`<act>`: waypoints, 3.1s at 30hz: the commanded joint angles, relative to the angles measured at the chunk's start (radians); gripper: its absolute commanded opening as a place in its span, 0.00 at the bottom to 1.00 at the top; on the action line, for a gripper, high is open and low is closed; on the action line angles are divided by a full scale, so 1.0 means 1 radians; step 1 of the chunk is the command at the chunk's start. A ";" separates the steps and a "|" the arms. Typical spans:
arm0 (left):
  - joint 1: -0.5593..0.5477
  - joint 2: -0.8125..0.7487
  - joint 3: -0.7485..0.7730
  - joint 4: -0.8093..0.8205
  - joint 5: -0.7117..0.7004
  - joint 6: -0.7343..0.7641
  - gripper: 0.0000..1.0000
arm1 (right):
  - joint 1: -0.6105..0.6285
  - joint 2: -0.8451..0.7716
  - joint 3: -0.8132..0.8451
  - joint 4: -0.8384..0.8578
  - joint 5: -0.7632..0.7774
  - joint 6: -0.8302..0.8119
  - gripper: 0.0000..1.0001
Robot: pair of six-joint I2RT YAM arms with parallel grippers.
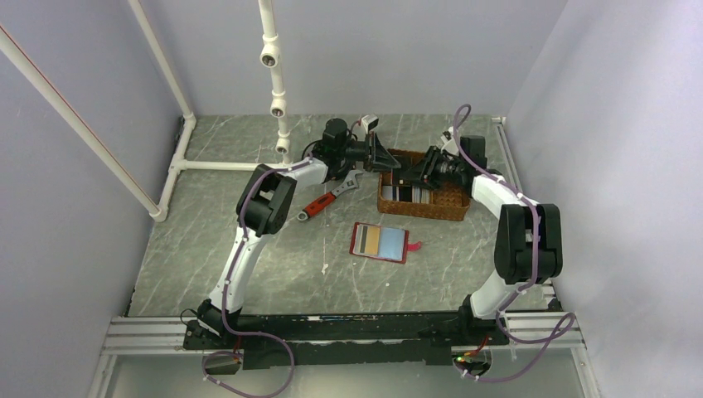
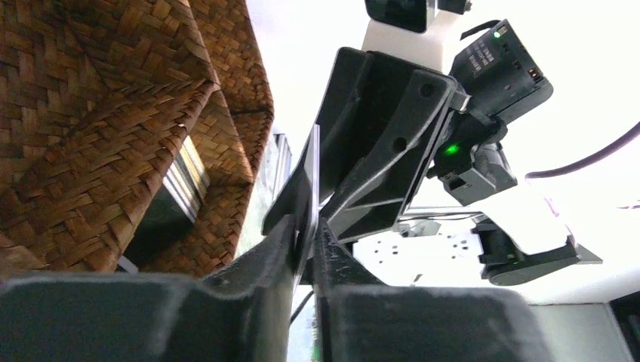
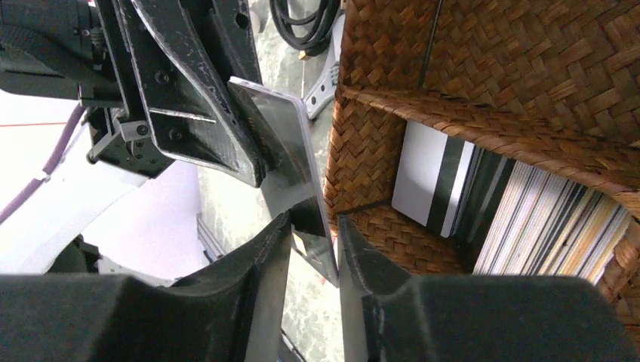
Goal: Put the credit cards into the card holder
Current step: Pick up the credit card from the storage box.
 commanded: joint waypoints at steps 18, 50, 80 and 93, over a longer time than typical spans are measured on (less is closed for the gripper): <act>-0.009 -0.077 0.033 -0.344 0.017 0.266 0.69 | -0.078 -0.090 -0.131 0.234 -0.096 0.099 0.00; -0.004 -0.069 -0.003 0.353 0.216 -0.108 0.35 | -0.105 -0.118 -0.230 0.720 -0.350 0.324 0.00; 0.010 -0.089 -0.025 0.276 0.191 -0.058 0.00 | -0.093 -0.127 -0.194 0.537 -0.310 0.204 0.10; 0.051 -0.124 -0.109 0.157 0.138 0.031 0.00 | -0.115 -0.111 -0.182 0.411 -0.249 0.150 0.04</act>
